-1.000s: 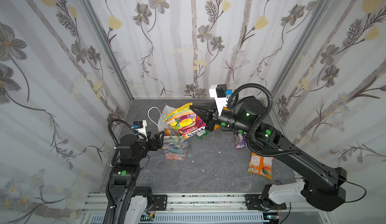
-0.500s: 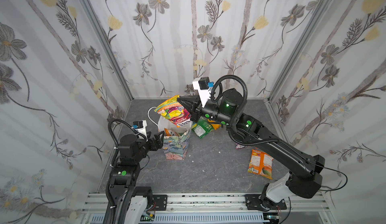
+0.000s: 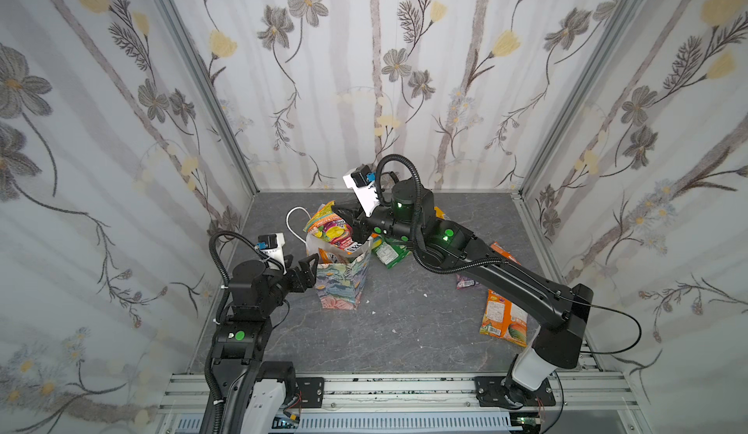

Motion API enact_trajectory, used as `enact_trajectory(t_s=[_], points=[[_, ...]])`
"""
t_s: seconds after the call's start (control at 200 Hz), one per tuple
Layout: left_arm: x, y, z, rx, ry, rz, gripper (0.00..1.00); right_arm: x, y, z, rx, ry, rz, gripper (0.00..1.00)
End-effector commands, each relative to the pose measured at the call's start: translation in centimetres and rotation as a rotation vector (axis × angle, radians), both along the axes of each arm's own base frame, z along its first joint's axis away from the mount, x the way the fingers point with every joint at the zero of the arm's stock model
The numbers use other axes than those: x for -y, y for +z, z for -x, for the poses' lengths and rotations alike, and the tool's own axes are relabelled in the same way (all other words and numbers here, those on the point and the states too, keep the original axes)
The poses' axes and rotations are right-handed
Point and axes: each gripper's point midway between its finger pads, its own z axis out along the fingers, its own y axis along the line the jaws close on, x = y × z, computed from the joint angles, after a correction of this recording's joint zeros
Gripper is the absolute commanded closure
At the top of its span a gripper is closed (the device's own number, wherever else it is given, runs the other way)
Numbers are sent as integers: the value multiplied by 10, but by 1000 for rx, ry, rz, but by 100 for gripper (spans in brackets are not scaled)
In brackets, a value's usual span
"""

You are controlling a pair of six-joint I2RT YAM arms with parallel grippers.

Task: Place the snacks into the paper bag
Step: 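Carry the multicolour packet with the right gripper over the bag, then lower the multicolour packet into the bag and open the right gripper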

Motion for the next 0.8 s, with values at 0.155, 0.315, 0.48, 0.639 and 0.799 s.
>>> enact_trajectory(t_s=[0.155, 0.315, 0.48, 0.639, 0.799], points=[[1, 10, -2, 43, -6, 4, 19, -7, -11, -4, 10, 2, 29, 100], [1, 10, -2, 43, -4, 4, 19, -7, -19, -8, 3, -15, 54, 100], [1, 10, -2, 43, -4, 3, 19, -8, -31, -10, 3, -39, 96, 100], [1, 9, -2, 43, -5, 3, 19, -10, -45, -12, 22, -83, 158, 99], [2, 9, -2, 42, -11, 3, 19, -7, -50, -13, 30, -115, 188, 89]])
